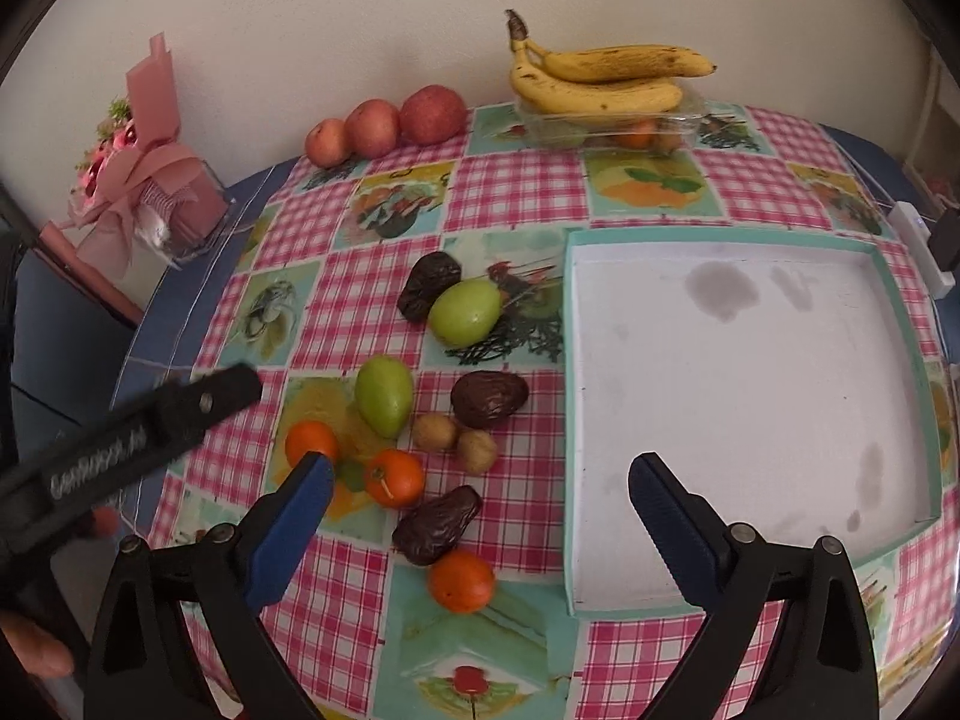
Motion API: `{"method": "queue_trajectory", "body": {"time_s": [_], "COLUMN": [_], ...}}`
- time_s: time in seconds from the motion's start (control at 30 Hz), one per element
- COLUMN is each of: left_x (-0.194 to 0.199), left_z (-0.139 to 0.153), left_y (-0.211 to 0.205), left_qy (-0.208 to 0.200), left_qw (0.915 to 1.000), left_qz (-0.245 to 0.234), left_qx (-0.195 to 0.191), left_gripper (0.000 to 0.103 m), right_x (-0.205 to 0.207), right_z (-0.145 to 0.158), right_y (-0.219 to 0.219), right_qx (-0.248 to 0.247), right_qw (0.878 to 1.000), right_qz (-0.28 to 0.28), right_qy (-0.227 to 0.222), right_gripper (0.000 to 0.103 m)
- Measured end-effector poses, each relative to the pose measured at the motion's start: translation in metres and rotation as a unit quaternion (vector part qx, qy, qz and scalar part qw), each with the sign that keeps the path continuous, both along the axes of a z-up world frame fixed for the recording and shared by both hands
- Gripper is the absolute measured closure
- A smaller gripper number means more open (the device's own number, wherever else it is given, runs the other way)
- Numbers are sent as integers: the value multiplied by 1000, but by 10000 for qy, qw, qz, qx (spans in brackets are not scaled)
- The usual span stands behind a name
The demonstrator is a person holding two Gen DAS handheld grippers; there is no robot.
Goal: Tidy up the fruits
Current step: 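Close the left tool on an orange while the right tool grasps another orange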
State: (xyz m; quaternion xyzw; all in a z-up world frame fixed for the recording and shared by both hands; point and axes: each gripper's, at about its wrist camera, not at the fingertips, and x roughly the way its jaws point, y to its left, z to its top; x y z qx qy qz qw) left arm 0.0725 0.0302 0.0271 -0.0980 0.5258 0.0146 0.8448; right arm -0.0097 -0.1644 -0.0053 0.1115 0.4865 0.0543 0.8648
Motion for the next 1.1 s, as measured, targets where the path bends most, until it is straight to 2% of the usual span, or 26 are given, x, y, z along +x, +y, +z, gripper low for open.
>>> {"method": "queue_trajectory", "body": {"time_s": [0.13,0.23,0.4,0.43,0.47,0.57,0.67,0.7,0.83,0.9,1.1], "left_x": [7,6,5,5,3,0,-1,0,5,8,13], "left_z": [-3,-3,-2,1,4,14,21,22,13,3,-31], "left_y": [1,1,6,5,5,2,5,6,5,5,1], "left_qy": [-83,-361,-435,-491,-585,-860,-1041,-1047,-804,-622,33], "left_qw": [9993,9990,9979,9976,9974,9959,9941,9940,9962,9974,9988], "left_qz": [-42,11,-125,-191,-205,-276,-301,-302,-339,-366,-437], "left_qx": [-356,-261,-455,-439,-369,-25,-106,-112,52,-34,-205], "left_gripper": [0,0,0,0,0,0,0,0,0,1,17], "right_x": [4,5,1,1,1,0,-2,-3,-4,-2,2], "right_z": [-5,-6,-2,-1,-1,0,3,4,4,-1,-28], "right_y": [-3,-4,5,6,7,10,12,13,17,19,28], "right_qx": [-92,-59,-132,-124,-114,-88,-76,-54,-31,-46,-107], "right_qw": [9999,9999,9999,9998,9998,9997,9994,9992,9990,9988,9966], "right_qz": [-48,-54,105,134,168,235,327,371,436,480,636], "right_qy": [59,89,-17,-22,-36,-37,-83,-111,-106,-45,520], "right_gripper": [4,4,4,5,11,15,23,24,29,32,43]}}
